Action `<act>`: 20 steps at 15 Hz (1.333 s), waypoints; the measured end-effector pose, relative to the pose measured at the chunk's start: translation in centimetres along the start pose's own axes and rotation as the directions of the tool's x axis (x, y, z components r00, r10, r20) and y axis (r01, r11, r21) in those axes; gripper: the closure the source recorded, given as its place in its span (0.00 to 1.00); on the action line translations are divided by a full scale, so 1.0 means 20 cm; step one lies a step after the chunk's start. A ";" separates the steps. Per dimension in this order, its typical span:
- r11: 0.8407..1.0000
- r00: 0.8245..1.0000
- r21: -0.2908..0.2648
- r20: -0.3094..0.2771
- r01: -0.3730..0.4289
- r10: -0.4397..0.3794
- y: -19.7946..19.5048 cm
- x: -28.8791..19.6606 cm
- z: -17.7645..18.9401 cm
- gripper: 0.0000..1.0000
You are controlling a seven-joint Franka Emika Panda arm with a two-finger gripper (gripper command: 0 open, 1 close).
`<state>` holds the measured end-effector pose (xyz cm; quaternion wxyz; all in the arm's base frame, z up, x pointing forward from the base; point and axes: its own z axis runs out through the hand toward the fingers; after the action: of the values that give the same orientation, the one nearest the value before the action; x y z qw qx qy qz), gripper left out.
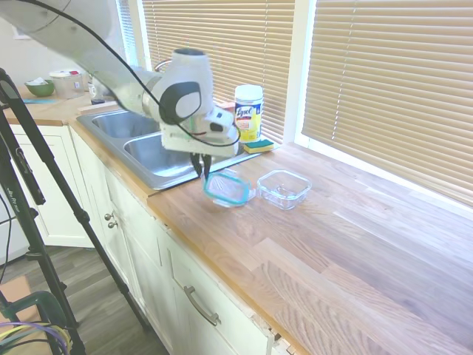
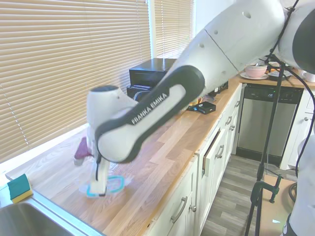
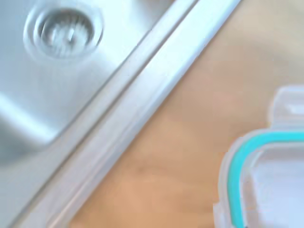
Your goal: Uncover the lid of the food container
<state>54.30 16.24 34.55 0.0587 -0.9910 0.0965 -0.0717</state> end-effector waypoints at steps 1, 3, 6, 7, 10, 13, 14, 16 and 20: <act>1.000 1.000 -0.008 0.013 0.008 -0.008 0.00 -0.06 0.05 1.00; 1.000 1.000 -0.020 0.015 0.011 -0.011 -0.01 -0.13 0.11 1.00; 1.000 1.000 -0.023 0.004 -0.006 0.006 -0.01 -0.13 0.11 0.00; 1.000 1.000 -0.024 0.001 -0.009 0.009 -0.02 -0.13 0.11 0.00; 1.000 1.000 -0.027 -0.004 -0.014 0.014 -0.02 -0.13 0.11 0.00; 1.000 1.000 -0.026 -0.006 -0.016 0.016 -0.02 -0.13 0.11 0.00; 0.999 1.000 -0.025 -0.007 -0.019 0.019 -0.02 -0.13 0.11 0.00; 0.999 1.000 -0.022 -0.012 -0.028 0.027 -0.02 -0.13 0.11 0.00; 0.998 0.996 0.007 -0.060 -0.059 0.059 -0.07 -0.09 -0.03 0.00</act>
<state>52.77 17.90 35.13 0.0603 -0.9850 0.1272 -0.0999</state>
